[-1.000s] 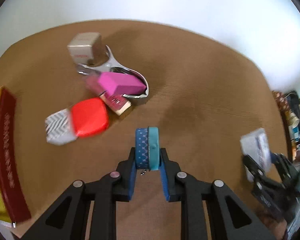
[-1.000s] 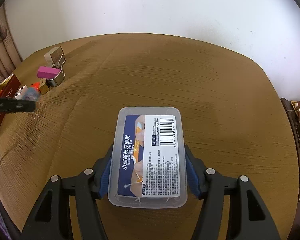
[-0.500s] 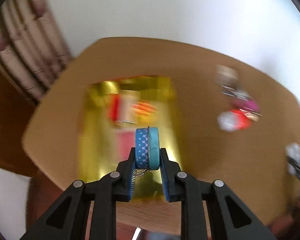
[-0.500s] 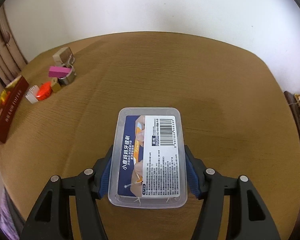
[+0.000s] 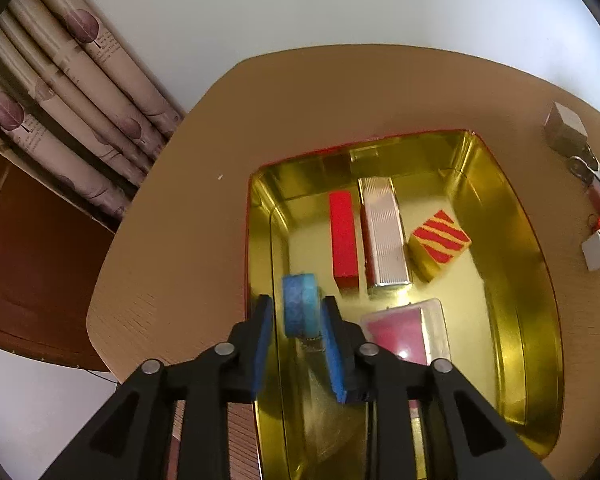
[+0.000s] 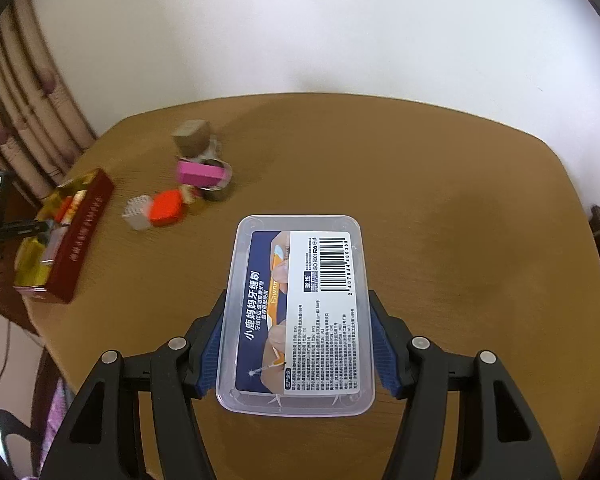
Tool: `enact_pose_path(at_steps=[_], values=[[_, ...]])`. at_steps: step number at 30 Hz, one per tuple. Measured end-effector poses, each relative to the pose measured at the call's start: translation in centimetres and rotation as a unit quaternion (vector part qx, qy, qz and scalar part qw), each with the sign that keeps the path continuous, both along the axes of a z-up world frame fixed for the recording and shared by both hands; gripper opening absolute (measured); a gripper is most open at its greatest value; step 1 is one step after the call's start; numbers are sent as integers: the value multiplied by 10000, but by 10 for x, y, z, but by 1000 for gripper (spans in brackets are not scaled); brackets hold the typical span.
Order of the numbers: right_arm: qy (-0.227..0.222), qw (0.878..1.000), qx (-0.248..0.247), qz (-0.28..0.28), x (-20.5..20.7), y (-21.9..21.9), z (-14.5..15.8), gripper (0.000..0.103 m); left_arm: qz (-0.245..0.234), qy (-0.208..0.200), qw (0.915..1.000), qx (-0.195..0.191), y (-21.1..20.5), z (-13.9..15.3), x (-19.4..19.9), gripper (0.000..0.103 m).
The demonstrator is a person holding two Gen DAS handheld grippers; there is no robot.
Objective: Organize rigid objects
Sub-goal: 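Place the blue tin in the tray with the left tool while the right tool carries the box, then lower the clear barcode box into the tray and open the right tool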
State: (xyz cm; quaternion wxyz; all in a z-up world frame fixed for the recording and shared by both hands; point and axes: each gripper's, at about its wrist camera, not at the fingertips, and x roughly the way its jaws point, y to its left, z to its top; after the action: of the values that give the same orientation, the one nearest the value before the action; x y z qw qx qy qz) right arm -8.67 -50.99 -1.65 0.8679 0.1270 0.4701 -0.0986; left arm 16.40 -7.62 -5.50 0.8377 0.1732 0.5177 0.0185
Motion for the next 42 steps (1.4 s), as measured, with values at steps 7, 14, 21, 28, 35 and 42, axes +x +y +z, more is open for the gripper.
enact_pose_path(at_steps=[7, 14, 21, 28, 35, 42], values=[[-307, 9956, 616, 633, 35, 50, 34, 58, 279, -692, 9956, -564, 8, 35, -34, 38], [-392, 9736, 1418, 1746, 122, 143, 58, 58, 918, -1275, 9833, -914, 24, 58, -133, 41], [166, 9611, 1811, 2080, 223, 227, 23, 58, 918, -1598, 9770, -1072, 38, 49, -165, 41], [545, 9694, 1523, 1846, 275, 263, -21, 58, 1017, -1237, 9756, -1502, 57, 34, -159, 41], [650, 9714, 1550, 1675, 299, 269, -39, 61, 980, -1219, 9746, -1602, 57, 33, -156, 41], [-96, 9736, 1739, 1473, 269, 245, -12, 79, 891, -1215, 9775, -1480, 49, 31, -159, 41]])
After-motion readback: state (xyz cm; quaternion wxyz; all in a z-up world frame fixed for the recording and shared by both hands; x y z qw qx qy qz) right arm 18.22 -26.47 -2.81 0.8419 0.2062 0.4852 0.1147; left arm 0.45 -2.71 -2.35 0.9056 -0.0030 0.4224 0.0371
